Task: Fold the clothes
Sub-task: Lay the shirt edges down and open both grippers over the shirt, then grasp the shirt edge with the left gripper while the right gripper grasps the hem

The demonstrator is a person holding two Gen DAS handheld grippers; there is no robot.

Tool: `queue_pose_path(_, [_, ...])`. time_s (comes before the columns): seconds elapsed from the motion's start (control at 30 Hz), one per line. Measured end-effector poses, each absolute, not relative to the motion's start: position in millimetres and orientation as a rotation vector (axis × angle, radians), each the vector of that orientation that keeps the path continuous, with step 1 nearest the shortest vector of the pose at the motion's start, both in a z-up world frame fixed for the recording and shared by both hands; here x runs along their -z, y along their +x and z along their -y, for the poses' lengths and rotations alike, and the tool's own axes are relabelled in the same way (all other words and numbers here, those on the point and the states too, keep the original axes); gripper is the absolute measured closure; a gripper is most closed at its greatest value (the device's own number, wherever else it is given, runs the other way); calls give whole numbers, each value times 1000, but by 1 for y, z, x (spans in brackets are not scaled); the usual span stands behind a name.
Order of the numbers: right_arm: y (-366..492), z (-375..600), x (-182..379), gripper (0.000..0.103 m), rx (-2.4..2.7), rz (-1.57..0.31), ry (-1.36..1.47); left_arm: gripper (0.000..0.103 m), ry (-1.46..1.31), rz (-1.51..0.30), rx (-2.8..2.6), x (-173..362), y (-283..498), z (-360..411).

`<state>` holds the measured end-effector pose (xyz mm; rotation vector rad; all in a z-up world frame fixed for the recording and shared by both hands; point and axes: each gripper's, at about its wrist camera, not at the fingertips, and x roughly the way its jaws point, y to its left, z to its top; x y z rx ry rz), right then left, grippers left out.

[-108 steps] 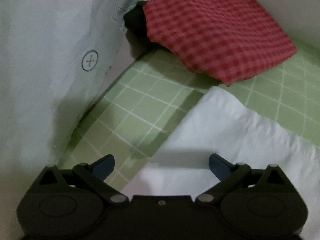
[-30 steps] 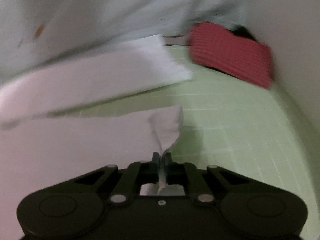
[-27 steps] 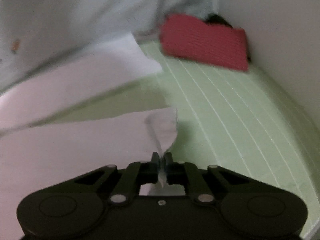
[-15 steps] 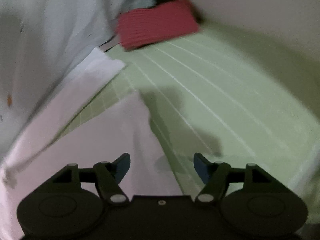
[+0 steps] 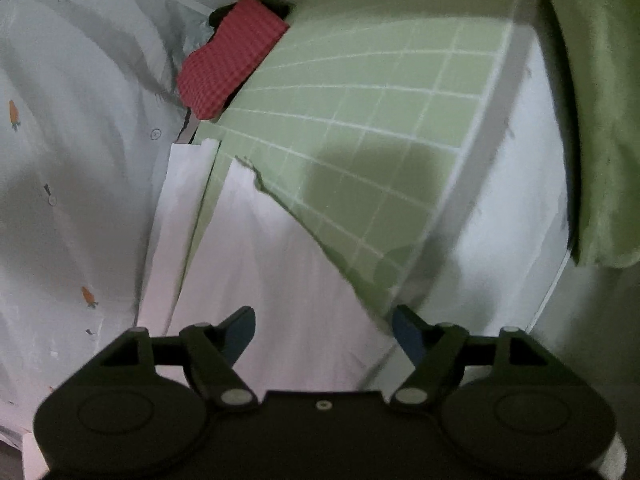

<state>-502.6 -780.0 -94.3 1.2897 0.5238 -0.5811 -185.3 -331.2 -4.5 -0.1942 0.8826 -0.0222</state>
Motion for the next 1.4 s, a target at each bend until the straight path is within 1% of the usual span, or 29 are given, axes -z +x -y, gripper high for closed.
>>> queue_pose_path(0.3, [-498,777,105,22,407,-517,1427,17,-207,-886,0,6,-189,324])
queue_pose_path(0.5, [-476,772,107,22,306,-566,1446,17,-223,-884,-24,6,-189,313])
queue_pose_path(0.73, [-461,767,104,13,301,-586,1445,17,-246,-891,-47,7,-178,294])
queue_pose_path(0.77, [-460,765,104,11,299,-583,1448,17,-254,-892,-49,7,-175,289])
queue_pose_path(0.83, [-455,760,102,4,300,-585,1439,17,-260,-895,-55,8,-170,281])
queue_pose_path(1.03, [-439,736,104,0,311,-577,1448,17,-335,-920,-84,13,-145,240])
queue_pose_path(1.17, [-431,718,107,0,360,-518,1476,17,-395,-924,-116,13,-125,202])
queue_pose_path(1.4, [-423,693,96,0,541,-434,1407,17,-513,-934,-235,26,-80,119])
